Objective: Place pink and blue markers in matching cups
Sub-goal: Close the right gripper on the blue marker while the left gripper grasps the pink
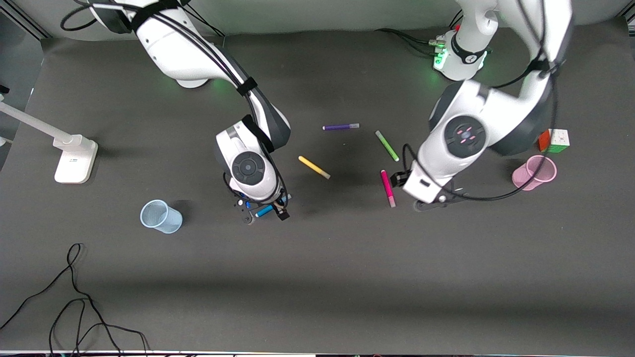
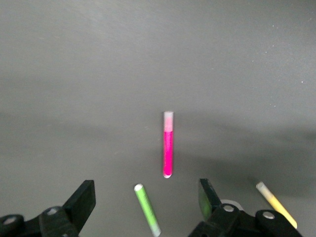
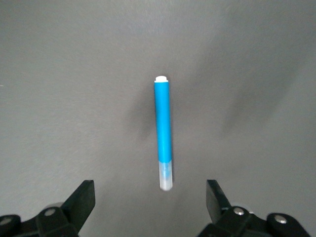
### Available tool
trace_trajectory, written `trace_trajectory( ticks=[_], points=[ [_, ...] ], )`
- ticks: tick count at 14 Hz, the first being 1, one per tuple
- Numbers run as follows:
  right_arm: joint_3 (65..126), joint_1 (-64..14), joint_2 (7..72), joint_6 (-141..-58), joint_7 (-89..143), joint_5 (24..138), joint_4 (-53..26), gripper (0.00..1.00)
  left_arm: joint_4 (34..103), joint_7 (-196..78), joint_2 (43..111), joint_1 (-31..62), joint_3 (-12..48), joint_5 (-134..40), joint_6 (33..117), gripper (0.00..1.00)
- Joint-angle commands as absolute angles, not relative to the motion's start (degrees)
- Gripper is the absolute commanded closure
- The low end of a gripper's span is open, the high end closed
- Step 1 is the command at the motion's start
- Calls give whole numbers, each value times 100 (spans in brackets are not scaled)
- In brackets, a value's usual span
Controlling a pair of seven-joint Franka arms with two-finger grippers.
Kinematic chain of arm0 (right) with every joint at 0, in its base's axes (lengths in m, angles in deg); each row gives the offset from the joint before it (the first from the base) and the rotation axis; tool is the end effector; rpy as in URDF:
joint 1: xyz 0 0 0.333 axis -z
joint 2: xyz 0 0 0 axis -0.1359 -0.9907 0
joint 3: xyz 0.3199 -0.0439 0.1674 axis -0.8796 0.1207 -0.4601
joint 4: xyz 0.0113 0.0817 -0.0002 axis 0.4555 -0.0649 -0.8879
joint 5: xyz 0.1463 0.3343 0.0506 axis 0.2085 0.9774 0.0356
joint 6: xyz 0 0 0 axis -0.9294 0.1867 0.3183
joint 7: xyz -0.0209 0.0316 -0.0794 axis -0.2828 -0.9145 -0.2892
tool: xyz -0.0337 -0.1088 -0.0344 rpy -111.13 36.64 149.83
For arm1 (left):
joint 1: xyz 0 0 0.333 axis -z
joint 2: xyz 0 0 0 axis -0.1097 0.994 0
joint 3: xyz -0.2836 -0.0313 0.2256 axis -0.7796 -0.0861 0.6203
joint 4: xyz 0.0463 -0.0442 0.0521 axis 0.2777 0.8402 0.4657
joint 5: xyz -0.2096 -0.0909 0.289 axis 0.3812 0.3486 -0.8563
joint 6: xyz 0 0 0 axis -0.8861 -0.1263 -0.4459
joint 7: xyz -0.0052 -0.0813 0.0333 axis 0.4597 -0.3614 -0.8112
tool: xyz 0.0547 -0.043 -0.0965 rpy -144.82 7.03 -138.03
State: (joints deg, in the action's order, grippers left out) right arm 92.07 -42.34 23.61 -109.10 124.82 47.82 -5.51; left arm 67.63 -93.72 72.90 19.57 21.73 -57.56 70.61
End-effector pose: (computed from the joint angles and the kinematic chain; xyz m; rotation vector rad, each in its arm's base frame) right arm 0.5864 0.3800 0.2713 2.6307 -1.5904 -0.0997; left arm 0.5682 -0.2789 0.4132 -3.1049 -0.3624 0.2057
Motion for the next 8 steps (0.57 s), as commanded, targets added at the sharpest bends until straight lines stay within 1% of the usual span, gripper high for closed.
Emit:
trace_trajectory(
  ticks=[1, 2, 5, 6, 8],
  points=[
    [9285, -4376, 2254, -11200, 12772, 4771, -689, 0, 7037, -9529, 7485, 2211, 2218, -5815, 7599, 5],
    [9285, -4411, 2166, -11331, 12851, 4771, -707, 0, 7203, -9521, 7565, 2316, 2218, -5858, 7906, 3],
    [9312, -4552, 2025, -11666, 12975, 4779, -821, 0, 7853, -9145, 7618, 2353, 2218, -5876, 8777, 1],
    [9312, -4552, 1989, -11684, 12966, 4779, -821, 0, 8029, -8856, 7618, 2344, 2218, -5876, 8979, 1],
    [9312, -4552, 1971, -11728, 12975, 4779, -839, 0, 8189, -8529, 7644, 2335, 2227, -5903, 9104, 1]
  ],
)
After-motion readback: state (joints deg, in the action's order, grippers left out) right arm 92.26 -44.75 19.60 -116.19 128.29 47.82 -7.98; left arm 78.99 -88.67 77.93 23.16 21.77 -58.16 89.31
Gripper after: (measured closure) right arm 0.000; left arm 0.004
